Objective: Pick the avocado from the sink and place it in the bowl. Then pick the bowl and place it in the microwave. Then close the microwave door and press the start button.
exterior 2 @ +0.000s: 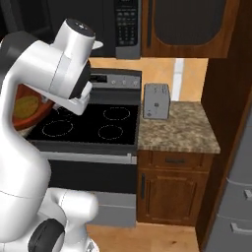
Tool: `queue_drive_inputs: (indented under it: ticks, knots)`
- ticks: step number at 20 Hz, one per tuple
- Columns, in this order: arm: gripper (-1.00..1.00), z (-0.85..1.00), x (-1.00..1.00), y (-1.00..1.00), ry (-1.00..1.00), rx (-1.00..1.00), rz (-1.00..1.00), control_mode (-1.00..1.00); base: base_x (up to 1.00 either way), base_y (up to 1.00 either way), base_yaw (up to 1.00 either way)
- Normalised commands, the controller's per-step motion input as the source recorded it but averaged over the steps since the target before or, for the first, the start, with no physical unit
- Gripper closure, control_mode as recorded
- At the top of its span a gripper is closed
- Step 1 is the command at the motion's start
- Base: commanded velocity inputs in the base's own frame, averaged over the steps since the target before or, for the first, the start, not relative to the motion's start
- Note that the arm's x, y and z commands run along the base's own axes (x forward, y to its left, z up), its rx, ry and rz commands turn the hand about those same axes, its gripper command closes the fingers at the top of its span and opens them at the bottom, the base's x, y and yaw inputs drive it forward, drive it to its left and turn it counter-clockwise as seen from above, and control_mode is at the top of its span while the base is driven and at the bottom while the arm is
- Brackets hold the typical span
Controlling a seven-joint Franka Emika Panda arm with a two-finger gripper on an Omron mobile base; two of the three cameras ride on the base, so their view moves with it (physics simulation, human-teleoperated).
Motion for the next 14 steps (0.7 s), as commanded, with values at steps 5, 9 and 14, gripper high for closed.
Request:
queue_drive_inputs:
  ticks: [5,9,14]
  knots:
    - [1.00,0.00,0.00,0.00,0.00,0.00,0.00,1.00,0.98,0.20,0.02]
    - [1.00,0.00,0.00,0.00,0.00,0.00,0.00,1.00,0.36,0.43,0.00]
    - [1.00,0.00,0.00,0.00,0.00,0.00,0.00,1.00,0.02,0.12,0.01]
